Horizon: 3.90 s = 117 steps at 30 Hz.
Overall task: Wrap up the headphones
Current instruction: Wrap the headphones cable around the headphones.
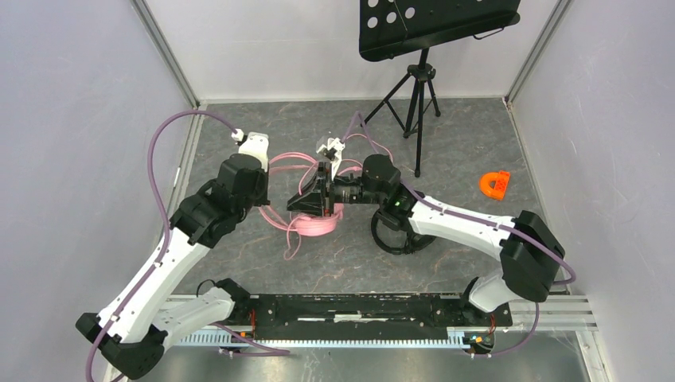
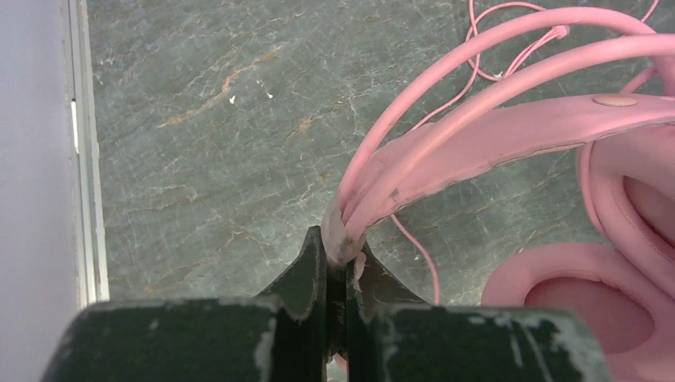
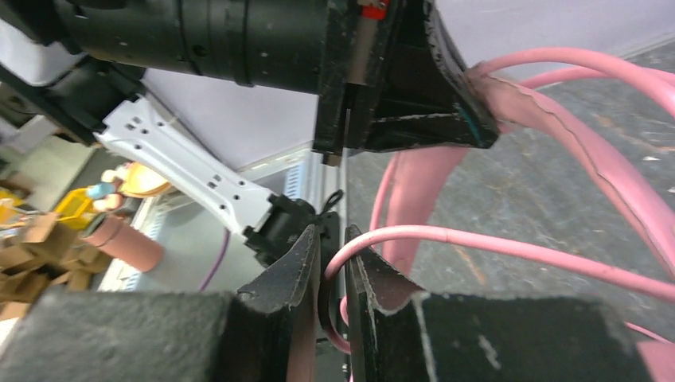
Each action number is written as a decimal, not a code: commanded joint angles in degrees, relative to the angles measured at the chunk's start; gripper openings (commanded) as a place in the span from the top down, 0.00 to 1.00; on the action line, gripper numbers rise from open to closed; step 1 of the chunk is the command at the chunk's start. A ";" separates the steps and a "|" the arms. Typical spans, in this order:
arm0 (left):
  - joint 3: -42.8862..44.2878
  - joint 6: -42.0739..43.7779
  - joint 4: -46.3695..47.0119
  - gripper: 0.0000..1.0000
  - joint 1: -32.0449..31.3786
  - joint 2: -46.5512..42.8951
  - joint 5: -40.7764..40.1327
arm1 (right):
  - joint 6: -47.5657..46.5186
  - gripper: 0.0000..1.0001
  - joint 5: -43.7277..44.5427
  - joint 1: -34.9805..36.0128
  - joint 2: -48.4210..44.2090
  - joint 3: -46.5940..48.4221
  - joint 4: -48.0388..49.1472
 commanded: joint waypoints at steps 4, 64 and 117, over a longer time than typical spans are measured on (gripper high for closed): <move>3.88 -15.21 6.82 0.98 0.33 -3.80 -3.02 | -14.63 0.80 13.33 3.49 -4.25 2.79 -11.44; 24.24 -21.55 7.39 0.98 0.42 0.92 2.26 | -34.71 0.37 32.28 11.92 1.85 -26.20 58.46; 33.13 -9.38 -18.42 0.98 0.42 -4.52 35.74 | -42.42 0.98 42.17 1.26 5.49 -36.75 78.99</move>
